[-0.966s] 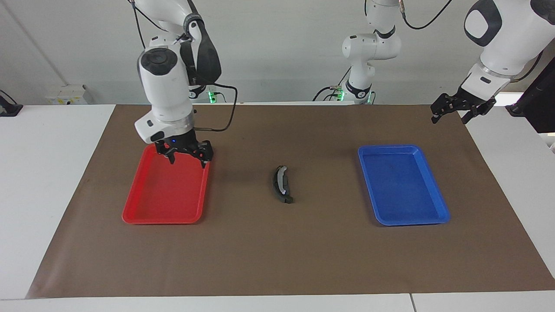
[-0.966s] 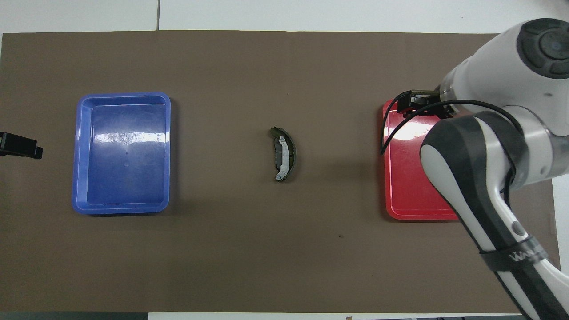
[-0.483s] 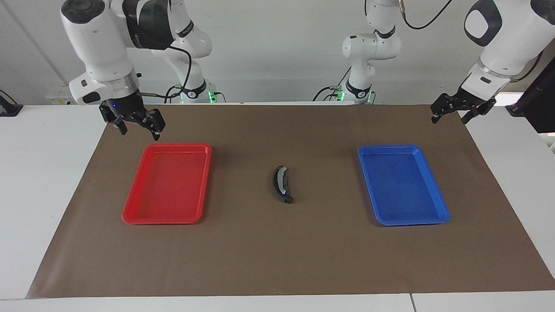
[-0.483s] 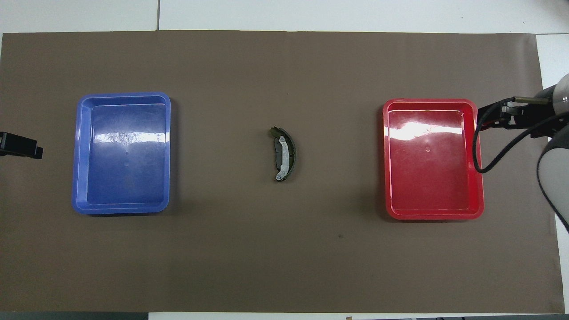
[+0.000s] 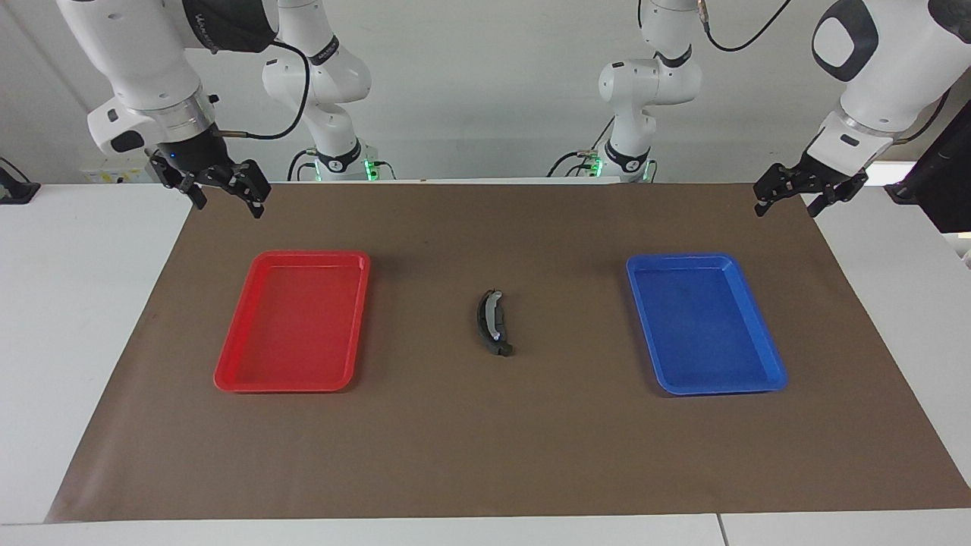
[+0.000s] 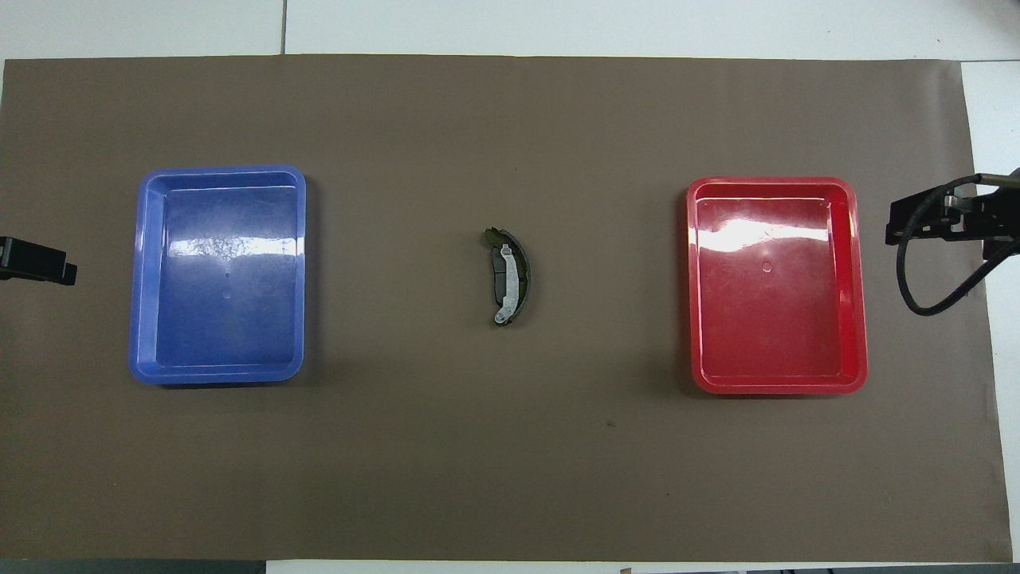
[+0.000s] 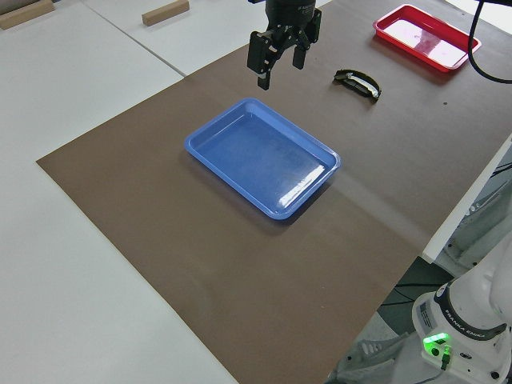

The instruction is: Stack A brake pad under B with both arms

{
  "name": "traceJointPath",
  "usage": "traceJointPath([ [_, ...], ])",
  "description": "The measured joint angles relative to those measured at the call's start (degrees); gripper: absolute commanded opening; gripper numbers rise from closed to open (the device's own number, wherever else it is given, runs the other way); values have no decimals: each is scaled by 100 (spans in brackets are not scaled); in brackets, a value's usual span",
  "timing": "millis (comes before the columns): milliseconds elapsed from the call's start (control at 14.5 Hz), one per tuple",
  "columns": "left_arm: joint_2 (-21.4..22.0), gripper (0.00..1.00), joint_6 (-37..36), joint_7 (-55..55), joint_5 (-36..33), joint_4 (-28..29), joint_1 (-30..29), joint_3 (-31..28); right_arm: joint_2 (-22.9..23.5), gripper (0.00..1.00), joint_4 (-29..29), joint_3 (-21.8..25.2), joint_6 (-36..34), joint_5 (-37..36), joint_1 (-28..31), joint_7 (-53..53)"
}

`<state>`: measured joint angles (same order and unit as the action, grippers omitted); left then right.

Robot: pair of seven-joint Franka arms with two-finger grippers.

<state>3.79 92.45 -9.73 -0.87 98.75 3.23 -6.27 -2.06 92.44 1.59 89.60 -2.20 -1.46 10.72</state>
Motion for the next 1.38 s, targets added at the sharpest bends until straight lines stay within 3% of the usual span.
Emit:
traceJointPath([
  [483, 0, 99, 0, 0, 0, 0, 0, 0, 72, 100, -435, -1, -526, 171, 29, -454],
  [759, 0, 99, 0, 0, 0, 0, 0, 0, 138, 100, -461, 4, -516, 171, 32, -999],
  [1379, 0, 99, 0, 0, 0, 0, 0, 0, 163, 100, -459, -8, -417, 55, 25, -1039],
])
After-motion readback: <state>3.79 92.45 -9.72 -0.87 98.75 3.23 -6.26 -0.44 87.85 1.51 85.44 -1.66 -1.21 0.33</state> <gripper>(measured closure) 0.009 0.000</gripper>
